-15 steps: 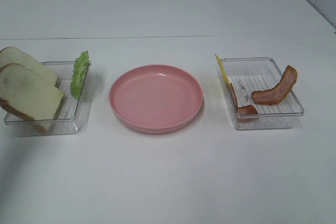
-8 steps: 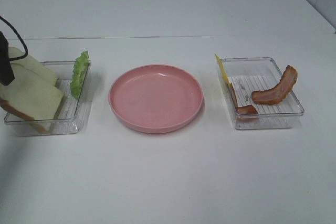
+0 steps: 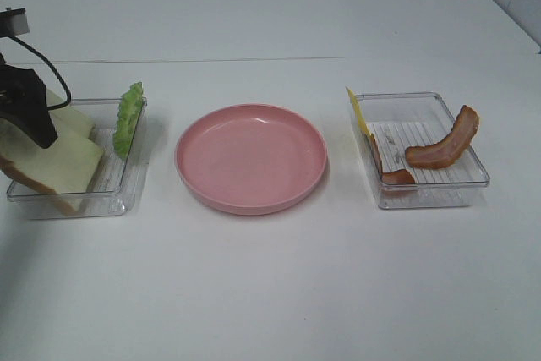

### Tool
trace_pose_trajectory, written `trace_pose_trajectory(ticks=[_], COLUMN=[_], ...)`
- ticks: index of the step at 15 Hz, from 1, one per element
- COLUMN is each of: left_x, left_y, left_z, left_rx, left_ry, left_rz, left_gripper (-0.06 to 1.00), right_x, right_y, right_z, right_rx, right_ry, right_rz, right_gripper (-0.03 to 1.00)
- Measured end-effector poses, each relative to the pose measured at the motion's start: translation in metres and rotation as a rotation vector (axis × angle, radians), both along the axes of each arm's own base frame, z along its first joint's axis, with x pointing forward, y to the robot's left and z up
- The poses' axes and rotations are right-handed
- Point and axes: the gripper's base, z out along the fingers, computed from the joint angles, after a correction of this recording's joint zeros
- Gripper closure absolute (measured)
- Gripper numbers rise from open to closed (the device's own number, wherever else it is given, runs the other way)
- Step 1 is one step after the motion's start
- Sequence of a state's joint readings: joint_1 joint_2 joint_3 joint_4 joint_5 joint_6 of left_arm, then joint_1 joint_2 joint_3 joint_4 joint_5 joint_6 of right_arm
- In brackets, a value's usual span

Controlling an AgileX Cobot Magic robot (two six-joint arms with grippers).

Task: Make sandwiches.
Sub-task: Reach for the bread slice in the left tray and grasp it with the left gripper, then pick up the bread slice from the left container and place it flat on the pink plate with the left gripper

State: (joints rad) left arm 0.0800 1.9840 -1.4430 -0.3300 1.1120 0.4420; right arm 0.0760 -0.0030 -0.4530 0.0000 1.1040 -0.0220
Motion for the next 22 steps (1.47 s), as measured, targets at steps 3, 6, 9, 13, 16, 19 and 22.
trace_pose_trajectory(ticks=[3, 6, 9, 13, 16, 19, 22], left_x=[0.0005, 0.001, 0.0016, 0.0039, 0.0041, 0.0042, 0.0048], left_y=[-0.0005, -0.0018, -0.0017, -0.0016, -0.0015, -0.0017, -0.0023], left_z=[0.0002, 0.0006, 0.0006, 0.0008, 0.0008, 0.0008, 0.0039], left_rx=[-0.006, -0.021, -0.02, -0.026, -0.028, -0.031, -0.038], left_ry=[-0.006, -0.01, -0.017, -0.012, -0.006, 0.0, -0.004], left_rz=[-0.002, 0.003, 0.005, 0.103, 0.134, 0.153, 0.156], left_gripper=[0.19, 0.32, 0.55, 0.73, 0.73, 0.74, 0.74], right_x=[0.0, 0.0, 0.0, 0.0, 0.0, 0.0, 0.0], right_y=[0.0, 0.0, 0.0, 0.0, 0.0, 0.0, 0.0], right_z=[0.0, 0.0, 0.0, 0.0, 0.0, 0.0, 0.0], right_rx=[0.0, 0.0, 0.0, 0.0, 0.0, 0.0, 0.0], right_ry=[0.0, 0.0, 0.0, 0.0, 0.0, 0.0, 0.0], right_rz=[0.0, 0.0, 0.0, 0.0, 0.0, 0.0, 0.0], right_gripper=[0.21, 0.21, 0.21, 0.21, 0.21, 0.21, 0.21])
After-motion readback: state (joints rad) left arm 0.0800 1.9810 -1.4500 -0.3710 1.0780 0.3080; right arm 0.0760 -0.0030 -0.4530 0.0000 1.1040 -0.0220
